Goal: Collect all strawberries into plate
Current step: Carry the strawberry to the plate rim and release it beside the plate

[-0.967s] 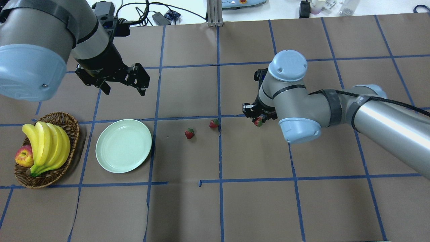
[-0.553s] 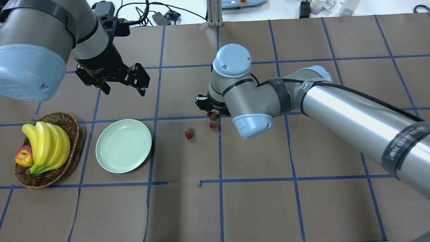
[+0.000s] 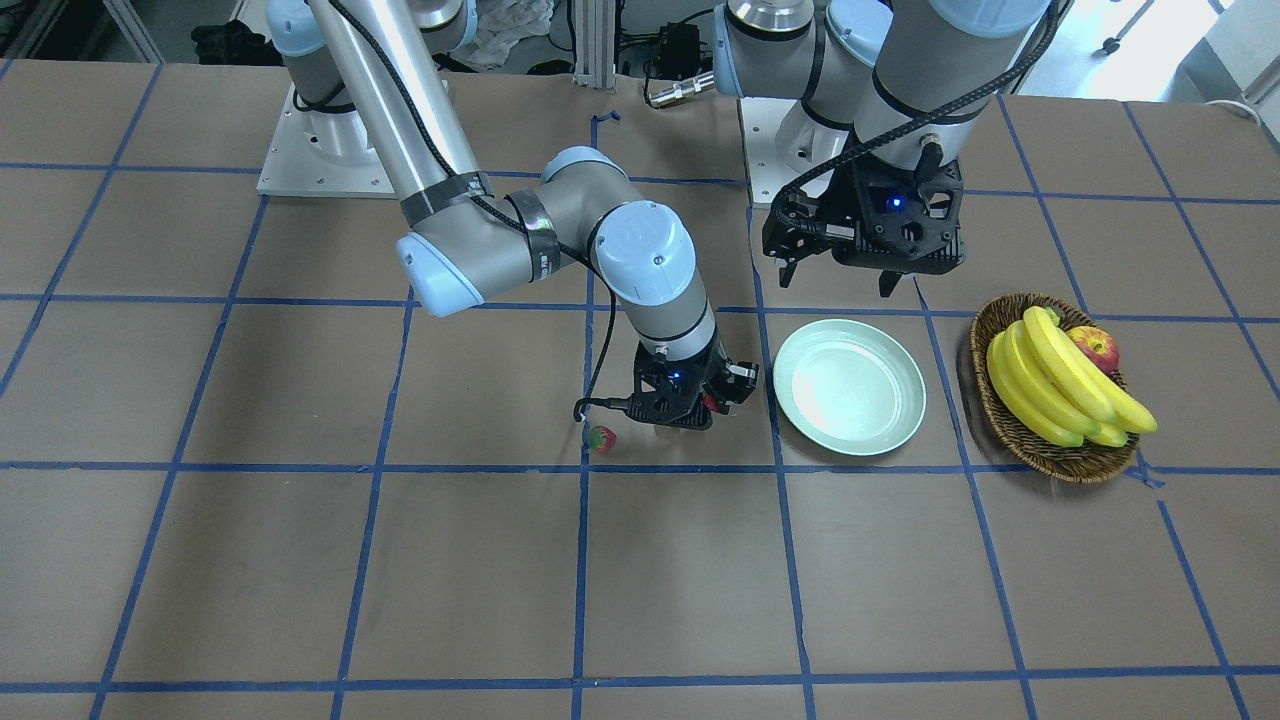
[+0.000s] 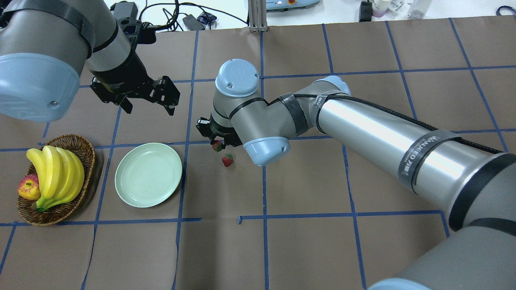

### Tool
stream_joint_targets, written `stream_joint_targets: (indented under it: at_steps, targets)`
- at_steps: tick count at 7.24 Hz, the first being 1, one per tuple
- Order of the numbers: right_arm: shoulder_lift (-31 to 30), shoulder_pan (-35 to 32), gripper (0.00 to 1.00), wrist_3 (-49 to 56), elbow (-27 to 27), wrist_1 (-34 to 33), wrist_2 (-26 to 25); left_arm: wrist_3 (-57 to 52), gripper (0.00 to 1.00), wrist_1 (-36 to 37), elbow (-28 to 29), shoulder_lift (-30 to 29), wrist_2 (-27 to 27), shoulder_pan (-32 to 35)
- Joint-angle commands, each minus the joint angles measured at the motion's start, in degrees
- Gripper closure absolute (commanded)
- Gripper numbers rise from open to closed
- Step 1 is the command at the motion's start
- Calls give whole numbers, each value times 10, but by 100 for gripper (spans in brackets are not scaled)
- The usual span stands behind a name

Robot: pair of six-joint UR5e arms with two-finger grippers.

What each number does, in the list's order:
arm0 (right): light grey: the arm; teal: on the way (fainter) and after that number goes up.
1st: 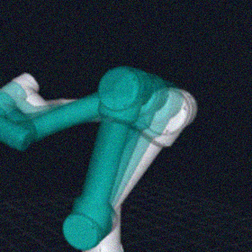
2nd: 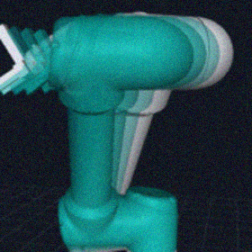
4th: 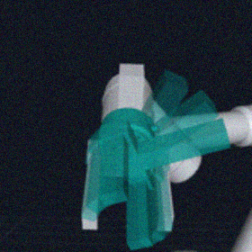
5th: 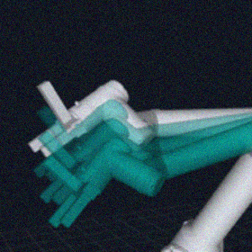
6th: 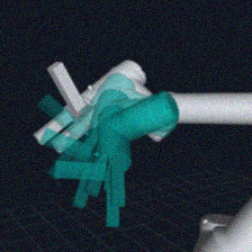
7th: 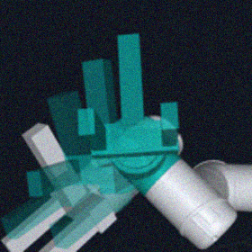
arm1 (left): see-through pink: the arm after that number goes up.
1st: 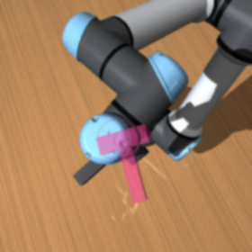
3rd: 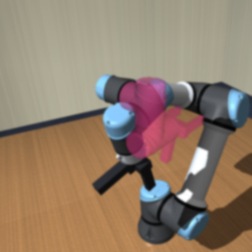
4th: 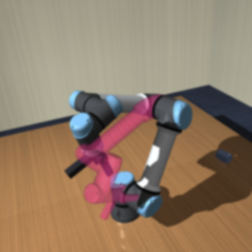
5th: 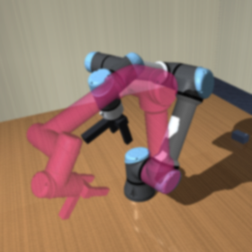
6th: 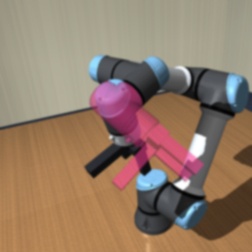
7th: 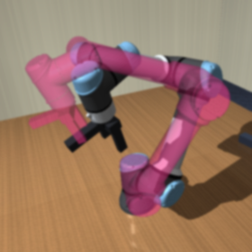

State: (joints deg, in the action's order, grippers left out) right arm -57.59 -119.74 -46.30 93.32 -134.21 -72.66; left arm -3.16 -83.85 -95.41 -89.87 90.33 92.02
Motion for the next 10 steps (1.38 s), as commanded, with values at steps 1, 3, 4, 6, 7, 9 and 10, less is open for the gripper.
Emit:
stream_joint_targets:
  at_steps: [1,3,4,6,7,9,10]
  targets:
    - [26,-17,100,-5,0,0,18,0,0,0,0,0,1,1]
    - [30,-18,1,-7,-4,-1,19,0,0,0,-1,0,1,1]
    - [28,-18,0,-4,-3,4,17,0,0,0,-1,0,1,0]
    - [-11,-12,0,16,4,58,14,0,0,0,0,0,2,1]
    - [-32,0,0,61,5,112,12,-1,0,0,0,1,2,0]
    - [-121,82,0,191,49,199,-15,0,0,0,0,0,2,0]
    - [-152,133,0,227,71,202,-35,0,0,0,0,0,3,0]
